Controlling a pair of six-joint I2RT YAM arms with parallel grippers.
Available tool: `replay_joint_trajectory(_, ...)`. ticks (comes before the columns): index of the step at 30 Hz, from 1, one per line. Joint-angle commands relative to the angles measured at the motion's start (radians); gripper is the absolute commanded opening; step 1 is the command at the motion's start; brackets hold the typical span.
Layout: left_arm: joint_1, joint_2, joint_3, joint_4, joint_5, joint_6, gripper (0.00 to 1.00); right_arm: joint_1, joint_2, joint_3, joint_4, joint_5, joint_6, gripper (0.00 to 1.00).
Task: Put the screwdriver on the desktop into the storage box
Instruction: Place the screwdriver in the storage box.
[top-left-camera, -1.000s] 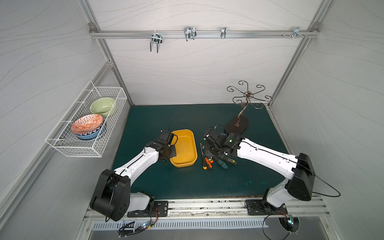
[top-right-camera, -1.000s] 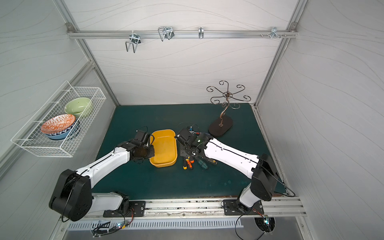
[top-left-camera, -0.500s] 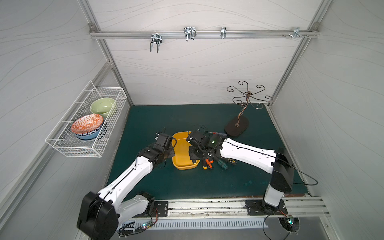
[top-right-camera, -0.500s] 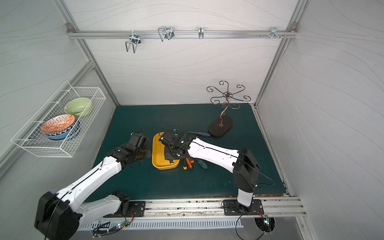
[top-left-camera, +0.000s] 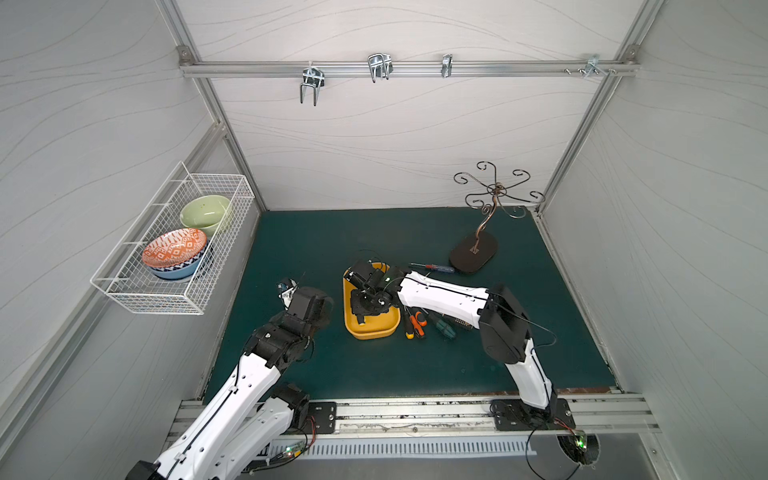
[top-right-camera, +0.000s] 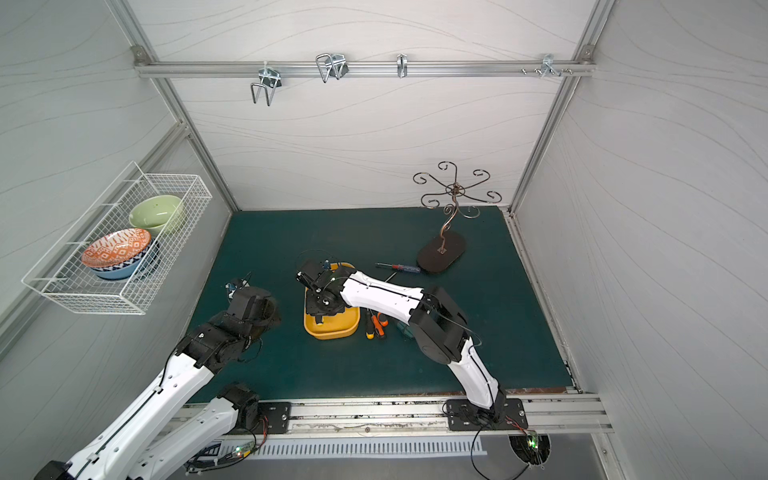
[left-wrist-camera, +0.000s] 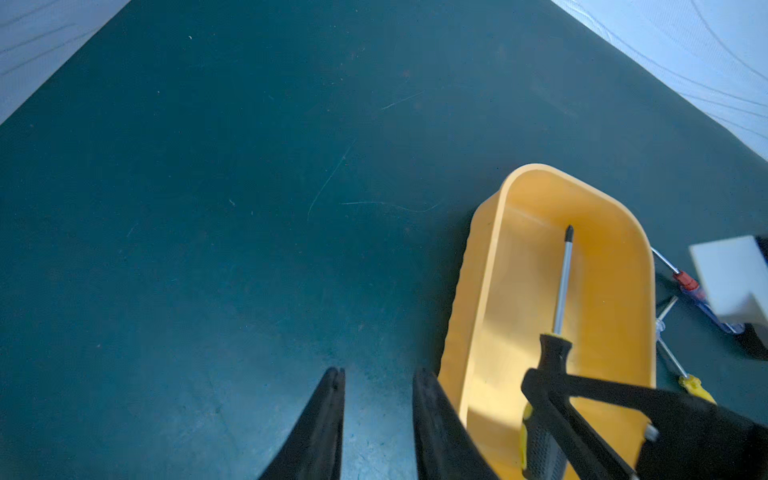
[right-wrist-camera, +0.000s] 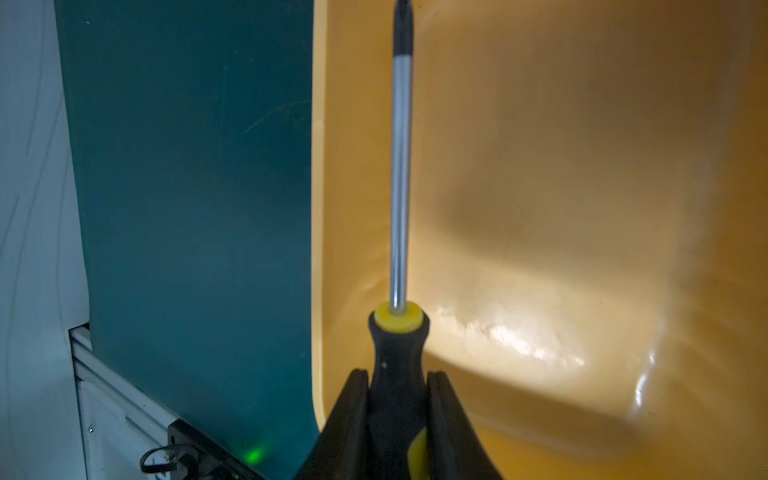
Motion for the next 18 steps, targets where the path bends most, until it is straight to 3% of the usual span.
replay_joint_trajectory(1,0.003,-0.009,-0.001,0.008,0.000,-0.015,0.32,-0.003,0.051,0.048,0.000,-0.004,0.014,0.15)
replay_joint_trajectory(4,0.002,-0.002,-0.001,0.012,0.003,-0.007,0.32,-0.003,0.081,0.071,-0.010,0.001,0.011,0.22)
replay_joint_trajectory(7,0.003,0.003,-0.004,0.018,0.011,0.001,0.32,-0.005,0.094,0.082,-0.019,0.008,0.003,0.47)
replay_joint_trajectory(10,0.002,0.012,-0.005,0.031,0.030,0.017,0.34,-0.008,0.077,0.087,-0.030,0.010,-0.006,0.61)
replay_joint_trajectory(13,0.002,0.033,-0.003,0.064,0.071,0.064,0.39,-0.009,0.018,0.075,-0.034,0.044,-0.019,0.64)
replay_joint_trajectory(18,0.002,0.121,0.012,0.110,0.153,0.114,0.42,-0.032,-0.137,0.014,-0.055,0.107,-0.060,0.62)
